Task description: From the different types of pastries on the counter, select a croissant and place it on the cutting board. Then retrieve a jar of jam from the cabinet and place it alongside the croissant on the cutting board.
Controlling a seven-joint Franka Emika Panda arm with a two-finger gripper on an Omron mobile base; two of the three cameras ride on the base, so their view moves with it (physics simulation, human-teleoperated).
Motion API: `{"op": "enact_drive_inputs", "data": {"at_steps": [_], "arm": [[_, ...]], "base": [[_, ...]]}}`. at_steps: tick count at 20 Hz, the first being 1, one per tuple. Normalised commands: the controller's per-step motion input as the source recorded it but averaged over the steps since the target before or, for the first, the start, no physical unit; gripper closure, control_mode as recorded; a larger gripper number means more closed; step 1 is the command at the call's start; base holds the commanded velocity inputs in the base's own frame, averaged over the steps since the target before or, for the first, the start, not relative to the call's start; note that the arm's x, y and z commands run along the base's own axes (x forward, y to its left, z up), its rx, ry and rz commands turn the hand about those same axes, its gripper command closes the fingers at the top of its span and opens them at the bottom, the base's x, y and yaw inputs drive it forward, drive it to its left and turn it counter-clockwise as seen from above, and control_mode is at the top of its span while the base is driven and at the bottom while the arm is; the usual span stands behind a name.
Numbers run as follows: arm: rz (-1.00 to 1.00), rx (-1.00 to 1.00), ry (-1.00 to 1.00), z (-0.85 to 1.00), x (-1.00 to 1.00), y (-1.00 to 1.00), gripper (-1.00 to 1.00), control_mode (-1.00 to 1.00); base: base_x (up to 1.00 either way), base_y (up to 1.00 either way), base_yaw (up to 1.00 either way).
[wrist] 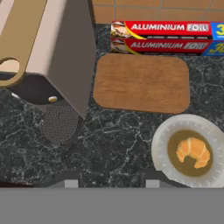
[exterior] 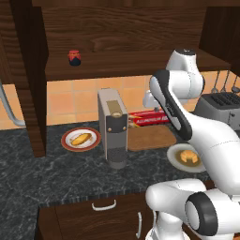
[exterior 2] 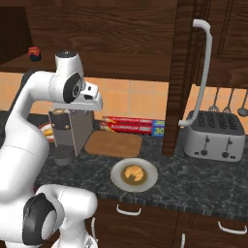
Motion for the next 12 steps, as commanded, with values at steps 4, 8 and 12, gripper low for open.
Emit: {"op": "enact_drive_inputs", "data": {"at_steps": [4,8,12], "arm": [[0.0,0.0,-0.03,-0.21,-0.13,-0.15,-1.0,-1.0],[0.0,0.0,-0.14,-0.24,-0.54,-0.79,-1.0,-1.0],[0.01,0.0,-0.13,-0.23,-0.36,-0.91,-1.0,-1.0]], "base": [[0.0,0.0,0.0],[0.0,0.0,0.0],[0.0,0.0,0.0]]}}
